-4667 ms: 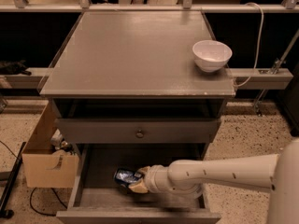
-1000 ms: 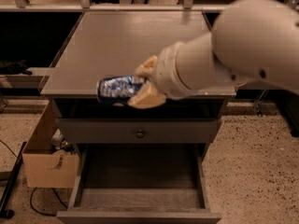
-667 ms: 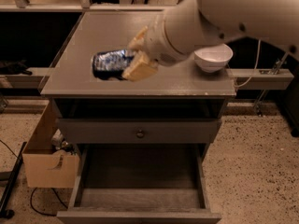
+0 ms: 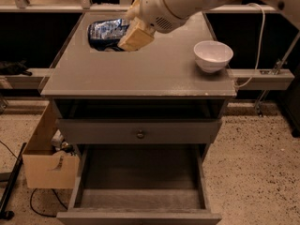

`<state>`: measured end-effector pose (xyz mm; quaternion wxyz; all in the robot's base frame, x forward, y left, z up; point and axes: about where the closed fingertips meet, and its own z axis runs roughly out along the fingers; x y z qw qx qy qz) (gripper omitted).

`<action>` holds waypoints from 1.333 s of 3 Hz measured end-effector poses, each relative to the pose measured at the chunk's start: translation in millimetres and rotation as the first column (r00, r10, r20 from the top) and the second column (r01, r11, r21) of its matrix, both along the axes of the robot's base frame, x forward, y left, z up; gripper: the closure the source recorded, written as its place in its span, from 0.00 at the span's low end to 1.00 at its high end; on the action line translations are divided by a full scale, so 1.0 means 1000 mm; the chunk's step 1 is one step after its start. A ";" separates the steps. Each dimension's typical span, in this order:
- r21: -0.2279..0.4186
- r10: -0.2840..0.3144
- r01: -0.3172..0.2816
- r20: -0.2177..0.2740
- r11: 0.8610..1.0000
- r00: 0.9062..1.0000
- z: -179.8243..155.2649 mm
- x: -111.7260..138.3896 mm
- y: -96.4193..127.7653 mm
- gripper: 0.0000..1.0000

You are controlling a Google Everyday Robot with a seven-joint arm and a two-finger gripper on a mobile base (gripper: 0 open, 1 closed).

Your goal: Pick pepsi can from middle drawer and place on counter

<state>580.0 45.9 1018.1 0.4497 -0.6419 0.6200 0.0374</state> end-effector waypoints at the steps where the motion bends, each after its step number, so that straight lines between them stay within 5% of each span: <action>1: -0.004 -0.013 0.013 0.004 1.000 1.000 0.000 0.002 -0.002 1.00; 4: -0.023 -0.018 0.019 0.058 1.000 0.998 -0.020 0.074 -0.018 1.00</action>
Offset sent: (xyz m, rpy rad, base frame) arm 0.0610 -0.0052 -0.0191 -0.0128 -0.0368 -0.0325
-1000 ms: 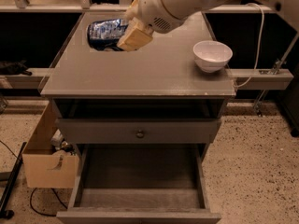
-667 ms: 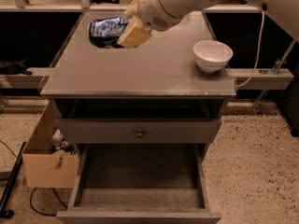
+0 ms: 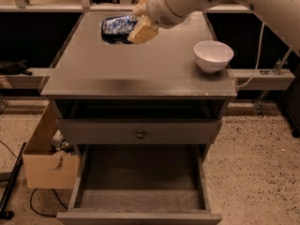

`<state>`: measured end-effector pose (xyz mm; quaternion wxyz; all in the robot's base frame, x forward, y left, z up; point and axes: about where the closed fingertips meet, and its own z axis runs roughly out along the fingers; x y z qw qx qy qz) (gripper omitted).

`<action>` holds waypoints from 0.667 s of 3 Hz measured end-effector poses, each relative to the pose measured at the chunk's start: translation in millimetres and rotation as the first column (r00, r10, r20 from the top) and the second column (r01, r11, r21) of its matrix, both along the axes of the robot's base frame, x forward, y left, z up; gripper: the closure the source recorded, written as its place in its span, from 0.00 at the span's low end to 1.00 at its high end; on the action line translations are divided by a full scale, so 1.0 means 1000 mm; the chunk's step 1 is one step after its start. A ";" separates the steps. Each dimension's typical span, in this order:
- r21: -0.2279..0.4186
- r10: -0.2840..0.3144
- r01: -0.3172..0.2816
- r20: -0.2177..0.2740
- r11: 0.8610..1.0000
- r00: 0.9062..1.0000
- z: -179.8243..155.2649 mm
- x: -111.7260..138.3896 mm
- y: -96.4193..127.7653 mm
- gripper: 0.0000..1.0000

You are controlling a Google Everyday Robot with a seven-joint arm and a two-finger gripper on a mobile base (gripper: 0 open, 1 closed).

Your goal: Pick pepsi can from middle drawer and place on counter

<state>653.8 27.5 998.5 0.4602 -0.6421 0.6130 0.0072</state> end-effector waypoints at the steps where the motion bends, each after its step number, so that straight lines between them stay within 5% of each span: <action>1: -0.017 -0.001 0.001 -0.015 1.000 1.000 -0.011 0.009 -0.010 1.00; 2: -0.069 -0.015 0.009 -0.084 0.998 0.996 -0.039 0.020 -0.023 1.00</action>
Offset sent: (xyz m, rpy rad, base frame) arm 0.0264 -0.0354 -0.0556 -0.0952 0.1237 -0.0168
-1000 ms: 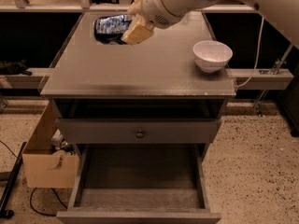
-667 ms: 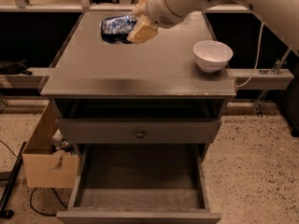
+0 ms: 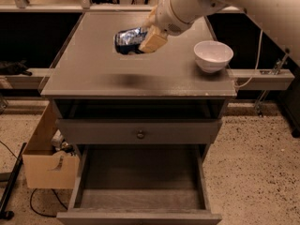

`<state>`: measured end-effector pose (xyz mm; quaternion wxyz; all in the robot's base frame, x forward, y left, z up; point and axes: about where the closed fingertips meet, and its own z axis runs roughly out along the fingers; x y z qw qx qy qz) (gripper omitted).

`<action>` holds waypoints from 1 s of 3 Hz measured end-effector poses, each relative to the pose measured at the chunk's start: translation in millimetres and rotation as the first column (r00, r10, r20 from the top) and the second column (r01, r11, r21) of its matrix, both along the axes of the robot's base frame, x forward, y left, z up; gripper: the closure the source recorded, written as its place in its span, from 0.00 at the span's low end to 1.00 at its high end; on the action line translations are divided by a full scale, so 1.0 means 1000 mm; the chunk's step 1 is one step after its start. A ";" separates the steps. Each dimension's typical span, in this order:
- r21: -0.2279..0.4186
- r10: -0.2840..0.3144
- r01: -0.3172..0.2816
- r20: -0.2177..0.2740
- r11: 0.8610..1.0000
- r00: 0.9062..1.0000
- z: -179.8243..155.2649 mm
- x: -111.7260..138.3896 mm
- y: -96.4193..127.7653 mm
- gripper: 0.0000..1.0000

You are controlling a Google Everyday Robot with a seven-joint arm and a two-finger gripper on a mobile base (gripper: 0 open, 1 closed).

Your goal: Pick pepsi can from middle drawer and place on counter

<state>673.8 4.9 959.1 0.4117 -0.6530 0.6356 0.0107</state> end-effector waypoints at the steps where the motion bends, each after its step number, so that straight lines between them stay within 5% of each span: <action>1: -0.045 -0.020 0.017 -0.062 0.999 0.998 -0.022 0.007 -0.009 1.00; 3: 0.083 -0.064 0.076 -0.138 0.994 0.988 -0.062 0.005 -0.010 1.00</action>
Offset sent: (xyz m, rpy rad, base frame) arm 0.0090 -0.0252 -0.0682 0.0537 0.1579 -0.1038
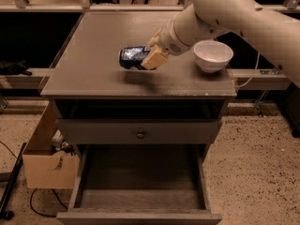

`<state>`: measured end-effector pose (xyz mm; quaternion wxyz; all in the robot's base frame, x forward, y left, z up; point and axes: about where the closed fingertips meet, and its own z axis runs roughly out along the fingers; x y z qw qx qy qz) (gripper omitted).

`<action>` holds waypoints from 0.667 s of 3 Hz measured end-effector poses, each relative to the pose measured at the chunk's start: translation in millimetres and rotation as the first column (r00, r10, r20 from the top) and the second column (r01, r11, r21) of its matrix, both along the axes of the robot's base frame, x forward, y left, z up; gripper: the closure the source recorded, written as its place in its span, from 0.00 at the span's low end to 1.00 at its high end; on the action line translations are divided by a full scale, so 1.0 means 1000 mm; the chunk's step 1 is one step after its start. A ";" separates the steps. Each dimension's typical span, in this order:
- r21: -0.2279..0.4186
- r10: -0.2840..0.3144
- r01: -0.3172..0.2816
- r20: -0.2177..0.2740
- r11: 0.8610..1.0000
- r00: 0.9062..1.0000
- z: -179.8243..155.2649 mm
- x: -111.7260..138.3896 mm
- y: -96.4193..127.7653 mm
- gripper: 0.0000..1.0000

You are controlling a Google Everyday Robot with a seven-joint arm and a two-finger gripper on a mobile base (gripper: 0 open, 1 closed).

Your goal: Pick pepsi can from middle drawer and place on counter

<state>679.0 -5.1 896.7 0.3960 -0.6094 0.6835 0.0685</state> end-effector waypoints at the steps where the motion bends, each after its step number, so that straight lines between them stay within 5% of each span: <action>1: 0.087 -0.005 0.004 0.008 0.996 1.000 -0.009 -0.003 0.016 1.00; 2: 0.087 -0.005 0.004 0.008 0.996 1.000 -0.009 -0.003 0.017 1.00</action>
Offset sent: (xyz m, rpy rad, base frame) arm -0.0046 0.0193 -0.0100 0.1058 -0.0205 -0.0061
